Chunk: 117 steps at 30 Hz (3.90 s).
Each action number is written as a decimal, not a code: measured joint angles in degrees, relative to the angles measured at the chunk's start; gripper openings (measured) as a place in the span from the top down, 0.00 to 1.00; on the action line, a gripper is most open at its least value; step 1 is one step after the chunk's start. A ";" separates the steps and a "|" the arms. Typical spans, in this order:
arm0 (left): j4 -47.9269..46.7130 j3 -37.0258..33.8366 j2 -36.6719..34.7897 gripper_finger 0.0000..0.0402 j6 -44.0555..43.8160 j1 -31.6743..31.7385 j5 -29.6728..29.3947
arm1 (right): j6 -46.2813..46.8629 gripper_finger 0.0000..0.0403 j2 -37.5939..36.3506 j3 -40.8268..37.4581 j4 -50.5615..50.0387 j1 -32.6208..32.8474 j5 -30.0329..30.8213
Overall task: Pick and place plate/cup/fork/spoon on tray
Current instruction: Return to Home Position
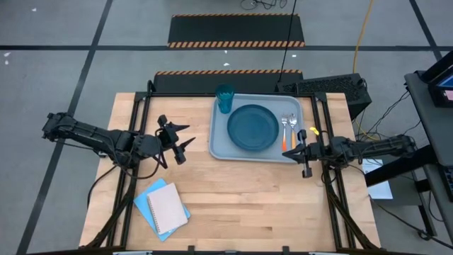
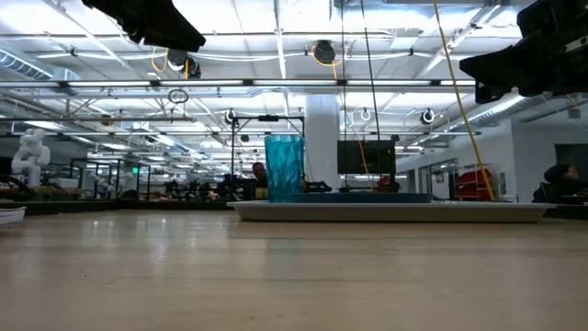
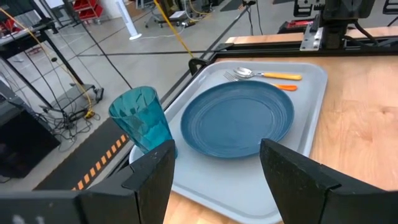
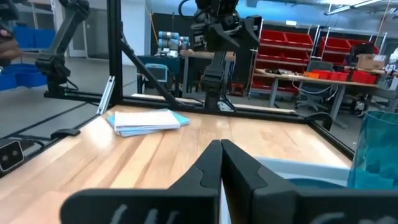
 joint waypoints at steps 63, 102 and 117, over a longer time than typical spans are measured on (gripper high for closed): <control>33.12 -38.85 -17.55 0.99 2.65 10.36 34.19 | 1.05 1.00 -8.88 0.51 -10.00 0.00 -0.37; 27.50 -40.33 -37.35 0.98 8.97 6.47 40.41 | 1.07 1.00 -8.88 0.49 -9.81 -0.02 -0.44; 18.23 -40.33 -48.04 0.99 10.45 6.51 40.46 | 1.07 1.00 -8.88 0.49 -9.81 -0.01 -0.44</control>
